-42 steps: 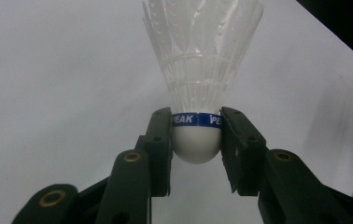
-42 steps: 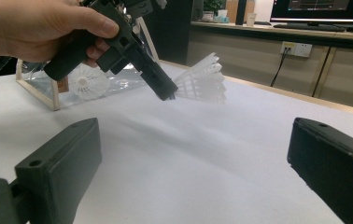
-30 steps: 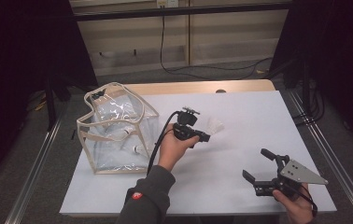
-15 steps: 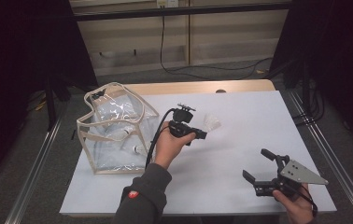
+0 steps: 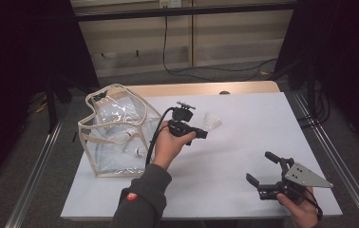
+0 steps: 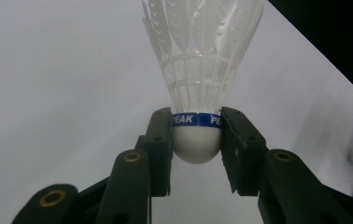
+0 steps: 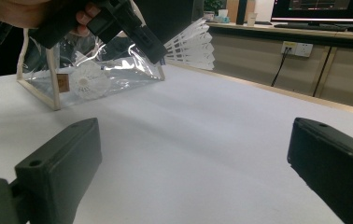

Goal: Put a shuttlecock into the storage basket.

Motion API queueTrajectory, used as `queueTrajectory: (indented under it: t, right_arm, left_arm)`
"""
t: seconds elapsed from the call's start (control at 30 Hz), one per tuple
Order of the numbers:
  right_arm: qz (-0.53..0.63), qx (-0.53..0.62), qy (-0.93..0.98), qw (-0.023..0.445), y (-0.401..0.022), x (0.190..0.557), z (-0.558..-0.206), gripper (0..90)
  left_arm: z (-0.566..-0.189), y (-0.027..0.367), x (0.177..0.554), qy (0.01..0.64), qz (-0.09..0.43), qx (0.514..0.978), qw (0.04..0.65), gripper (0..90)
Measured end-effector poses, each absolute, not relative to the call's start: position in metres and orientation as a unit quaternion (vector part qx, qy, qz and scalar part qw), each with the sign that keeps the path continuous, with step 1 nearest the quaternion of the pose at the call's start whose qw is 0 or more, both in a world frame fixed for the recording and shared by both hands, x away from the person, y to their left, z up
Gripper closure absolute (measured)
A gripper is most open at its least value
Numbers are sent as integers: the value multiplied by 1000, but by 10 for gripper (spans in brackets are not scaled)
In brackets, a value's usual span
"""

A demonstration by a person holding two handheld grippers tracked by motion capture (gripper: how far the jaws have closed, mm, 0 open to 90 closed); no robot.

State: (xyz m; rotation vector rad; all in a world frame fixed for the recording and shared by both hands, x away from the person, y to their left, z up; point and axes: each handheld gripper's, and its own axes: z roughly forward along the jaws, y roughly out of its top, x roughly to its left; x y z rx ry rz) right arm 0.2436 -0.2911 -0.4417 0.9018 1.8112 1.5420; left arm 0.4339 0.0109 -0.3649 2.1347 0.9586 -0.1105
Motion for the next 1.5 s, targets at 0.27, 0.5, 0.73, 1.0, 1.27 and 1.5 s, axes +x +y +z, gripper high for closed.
queueTrajectory:
  t: [0.27, 0.5, 0.73, 1.0, 1.27, 1.5]
  right_arm:
    - [579, 338, 681, 295, -291, 244, -442, 29]
    - [579, 338, 681, 295, -291, 244, -442, 29]
    - [579, 338, 681, 295, -291, 244, -442, 28]
    - [580, 338, 681, 295, -291, 244, -442, 28]
    - [579, 337, 681, 295, -291, 244, -442, 29]
    - [580, 336, 681, 295, -291, 244, -442, 29]
  left_arm:
    - [-355, 17, 435, 379, -40, 838, 390, 656]
    - [-350, 22, 435, 383, -39, 837, 390, 656]
    - [-343, 26, 437, 386, -31, 836, 389, 656]
    - [-335, 31, 438, 394, -18, 830, 394, 656]
    - [-327, 35, 439, 390, -14, 833, 392, 656]
    - [-320, 36, 438, 388, -12, 834, 392, 656]
